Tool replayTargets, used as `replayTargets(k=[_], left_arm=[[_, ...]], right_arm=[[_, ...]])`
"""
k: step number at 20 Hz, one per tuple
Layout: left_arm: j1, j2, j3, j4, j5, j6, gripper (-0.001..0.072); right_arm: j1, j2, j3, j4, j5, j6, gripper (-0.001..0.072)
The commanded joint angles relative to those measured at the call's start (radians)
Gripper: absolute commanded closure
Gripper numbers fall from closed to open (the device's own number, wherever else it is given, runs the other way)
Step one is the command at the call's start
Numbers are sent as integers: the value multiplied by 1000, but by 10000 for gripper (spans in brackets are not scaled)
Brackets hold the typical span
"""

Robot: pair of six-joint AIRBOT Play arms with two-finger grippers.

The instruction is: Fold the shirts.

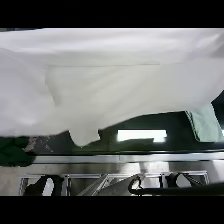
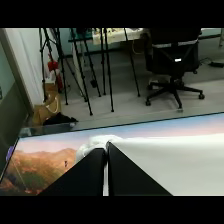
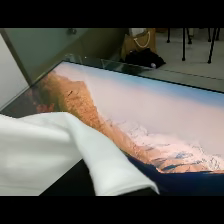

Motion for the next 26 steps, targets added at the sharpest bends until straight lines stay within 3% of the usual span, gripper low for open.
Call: replayTargets(k=[1, 5, 8, 11, 15, 21, 26], left_arm=[[-64, -28, -69, 51, -37, 20, 692], [-238, -247, -303, 61, 45, 82, 692], [-261, -505, -385, 60, 162, 82, 693], [-259, -812, -302, 55, 157, 81, 692], [-291, -1119, -108, 52, 142, 18, 692], [-301, -1171, -90, 53, 67, -70, 692], [-307, -1164, -262, 48, 183, -70, 692]], right_arm=[[0, -40, -65, -7, 19, 25, 685], [65, -175, -378, 6, -66, -109, 685], [129, -370, -500, -22, -173, -188, 686], [146, -600, -494, -3, -241, -226, 686], [154, -820, -431, 77, -267, -283, 686], [147, -882, -302, 27, -283, -281, 686], [147, -882, -290, -82, -371, -266, 686]])
